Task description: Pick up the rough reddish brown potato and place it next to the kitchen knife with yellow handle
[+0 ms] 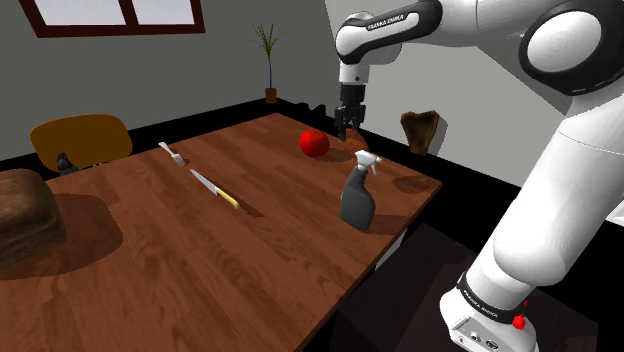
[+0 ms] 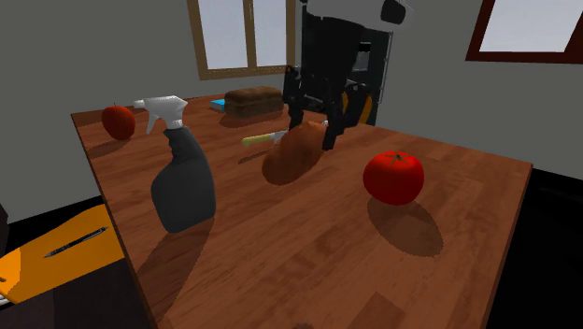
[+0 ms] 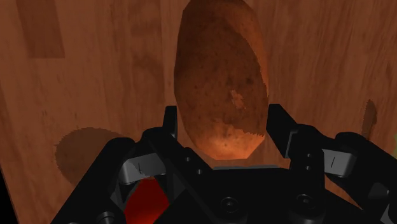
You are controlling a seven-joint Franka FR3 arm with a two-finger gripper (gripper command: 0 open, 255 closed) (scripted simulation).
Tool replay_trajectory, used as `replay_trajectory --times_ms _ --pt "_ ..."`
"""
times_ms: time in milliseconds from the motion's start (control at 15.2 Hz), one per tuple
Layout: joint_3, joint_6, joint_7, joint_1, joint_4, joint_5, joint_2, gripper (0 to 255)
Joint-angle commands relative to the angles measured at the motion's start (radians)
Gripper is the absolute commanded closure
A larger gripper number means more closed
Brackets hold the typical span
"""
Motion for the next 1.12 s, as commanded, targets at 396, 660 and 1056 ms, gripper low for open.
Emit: replay_trajectory --times_ms 396,660,1056 --pt "0.093 0.022 0.181 0.095 -0.024 0.025 -0.021 255" --pt "0.139 0.032 0.271 0.142 -0.008 0.038 -0.007 255" --pt "0.205 0.042 0.404 0.213 0.049 0.052 0.042 255"
